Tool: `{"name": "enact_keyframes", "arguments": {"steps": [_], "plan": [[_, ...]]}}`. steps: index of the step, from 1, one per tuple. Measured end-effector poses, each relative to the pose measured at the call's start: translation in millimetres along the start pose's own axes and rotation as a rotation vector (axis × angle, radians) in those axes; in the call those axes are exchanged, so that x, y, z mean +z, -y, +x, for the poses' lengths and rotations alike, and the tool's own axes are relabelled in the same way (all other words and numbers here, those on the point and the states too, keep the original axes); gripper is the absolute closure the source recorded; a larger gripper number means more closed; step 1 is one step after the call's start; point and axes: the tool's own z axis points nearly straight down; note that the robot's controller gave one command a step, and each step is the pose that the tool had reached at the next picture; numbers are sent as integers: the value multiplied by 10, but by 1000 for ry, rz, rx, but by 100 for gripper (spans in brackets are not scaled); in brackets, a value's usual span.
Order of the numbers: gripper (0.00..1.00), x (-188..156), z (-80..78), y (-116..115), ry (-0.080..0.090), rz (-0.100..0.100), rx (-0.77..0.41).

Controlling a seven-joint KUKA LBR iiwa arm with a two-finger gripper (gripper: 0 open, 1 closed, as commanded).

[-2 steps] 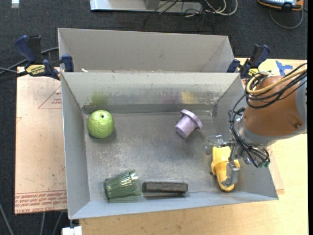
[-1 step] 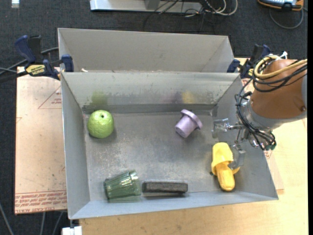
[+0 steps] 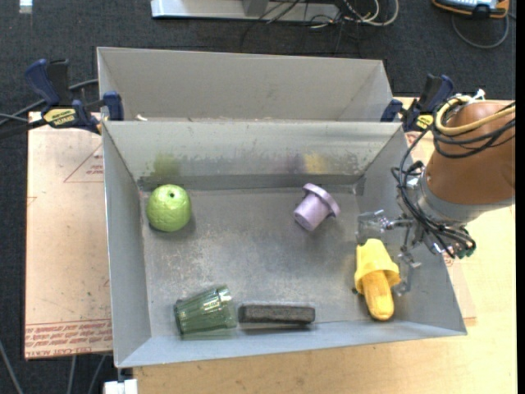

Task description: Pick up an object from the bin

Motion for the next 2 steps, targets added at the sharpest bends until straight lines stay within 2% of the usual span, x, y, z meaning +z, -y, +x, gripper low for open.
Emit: {"name": "enact_keyframes", "arguments": {"steps": [1,2], "plan": [[100,369,114,-132,38,30,-341],[100,369,114,-132,38,29,-341]]}}
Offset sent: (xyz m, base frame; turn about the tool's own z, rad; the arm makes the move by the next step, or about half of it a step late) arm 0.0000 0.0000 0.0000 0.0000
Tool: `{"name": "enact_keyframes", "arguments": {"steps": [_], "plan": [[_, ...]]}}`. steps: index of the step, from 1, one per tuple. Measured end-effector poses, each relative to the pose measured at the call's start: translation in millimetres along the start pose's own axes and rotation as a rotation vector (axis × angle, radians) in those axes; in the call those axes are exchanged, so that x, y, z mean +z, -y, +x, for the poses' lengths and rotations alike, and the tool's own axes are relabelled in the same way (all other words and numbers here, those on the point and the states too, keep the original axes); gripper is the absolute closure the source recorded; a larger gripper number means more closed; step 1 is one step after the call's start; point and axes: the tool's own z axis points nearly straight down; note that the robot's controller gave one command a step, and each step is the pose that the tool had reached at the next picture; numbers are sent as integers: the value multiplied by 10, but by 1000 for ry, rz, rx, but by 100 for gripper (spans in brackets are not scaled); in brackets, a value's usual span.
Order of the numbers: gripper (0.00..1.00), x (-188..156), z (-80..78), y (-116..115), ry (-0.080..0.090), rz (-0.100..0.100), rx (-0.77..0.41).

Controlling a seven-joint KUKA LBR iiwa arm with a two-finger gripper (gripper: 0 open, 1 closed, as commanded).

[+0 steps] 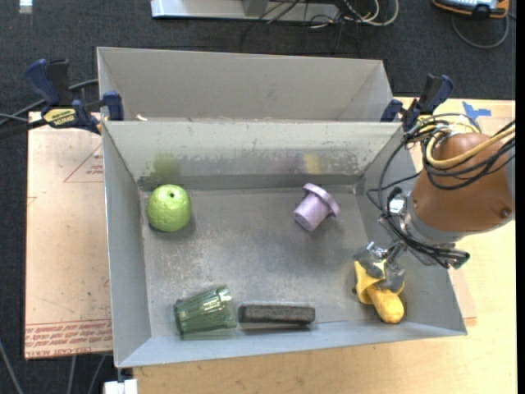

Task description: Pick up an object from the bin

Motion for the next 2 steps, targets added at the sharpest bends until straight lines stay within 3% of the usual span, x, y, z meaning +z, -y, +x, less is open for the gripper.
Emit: {"name": "enact_keyframes", "arguments": {"steps": [1,2], "plan": [[100,-365,-22,-14,-9,-9,2],[100,-224,-161,247,6,11,13]]}}
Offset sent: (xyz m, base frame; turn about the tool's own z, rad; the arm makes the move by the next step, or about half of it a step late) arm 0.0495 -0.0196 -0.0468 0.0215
